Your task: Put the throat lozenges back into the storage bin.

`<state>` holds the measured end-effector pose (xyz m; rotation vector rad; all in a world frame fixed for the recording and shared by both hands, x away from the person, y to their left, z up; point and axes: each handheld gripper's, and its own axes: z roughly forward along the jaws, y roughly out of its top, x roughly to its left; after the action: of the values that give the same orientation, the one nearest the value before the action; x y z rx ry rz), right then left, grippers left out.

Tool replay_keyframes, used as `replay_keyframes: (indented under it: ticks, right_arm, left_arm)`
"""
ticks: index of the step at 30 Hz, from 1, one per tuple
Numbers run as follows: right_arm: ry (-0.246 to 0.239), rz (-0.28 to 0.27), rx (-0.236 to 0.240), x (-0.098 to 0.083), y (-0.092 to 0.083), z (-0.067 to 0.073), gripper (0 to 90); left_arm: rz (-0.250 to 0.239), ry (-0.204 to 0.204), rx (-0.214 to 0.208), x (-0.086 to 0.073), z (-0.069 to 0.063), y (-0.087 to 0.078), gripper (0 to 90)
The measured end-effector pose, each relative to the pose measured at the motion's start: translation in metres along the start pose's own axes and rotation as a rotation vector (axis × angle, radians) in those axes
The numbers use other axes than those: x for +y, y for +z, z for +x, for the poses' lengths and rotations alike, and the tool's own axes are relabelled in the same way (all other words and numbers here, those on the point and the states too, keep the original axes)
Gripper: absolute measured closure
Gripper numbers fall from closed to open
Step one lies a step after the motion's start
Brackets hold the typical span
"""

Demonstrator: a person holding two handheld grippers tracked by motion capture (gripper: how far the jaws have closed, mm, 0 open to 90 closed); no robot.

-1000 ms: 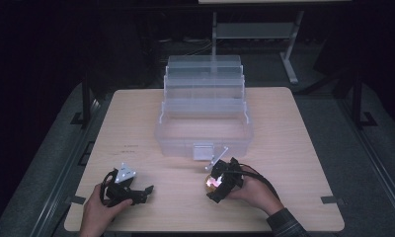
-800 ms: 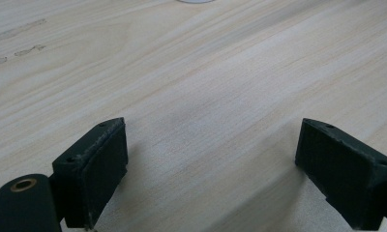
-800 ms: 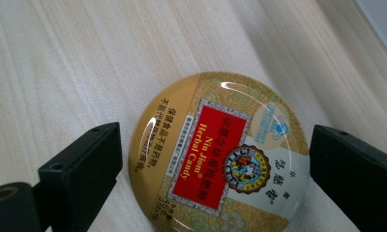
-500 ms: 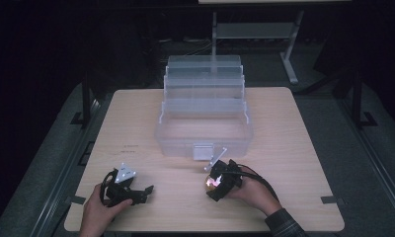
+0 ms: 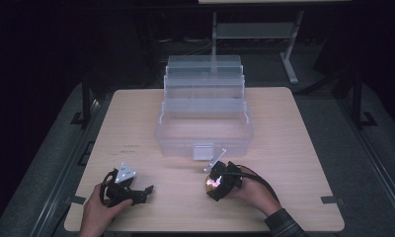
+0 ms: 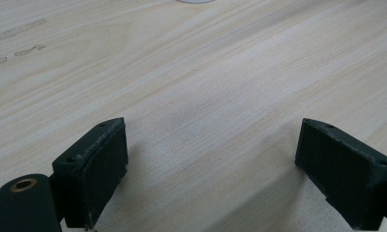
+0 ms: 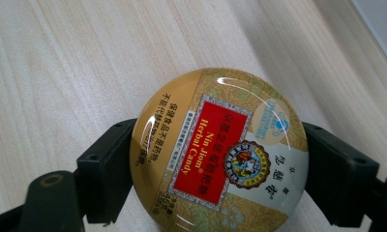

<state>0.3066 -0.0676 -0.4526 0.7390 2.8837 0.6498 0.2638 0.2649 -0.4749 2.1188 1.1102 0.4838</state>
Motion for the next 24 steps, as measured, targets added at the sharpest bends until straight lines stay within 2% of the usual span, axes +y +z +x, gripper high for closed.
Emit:
replay_keyframes:
  ticks: [24]
  right_arm:
    - [0.027,-0.013,-0.005,-0.007,-0.013,-0.004,19.5]
  left_arm:
    - [-0.002,0.0,0.0,0.0,0.0,0.0,10.5]
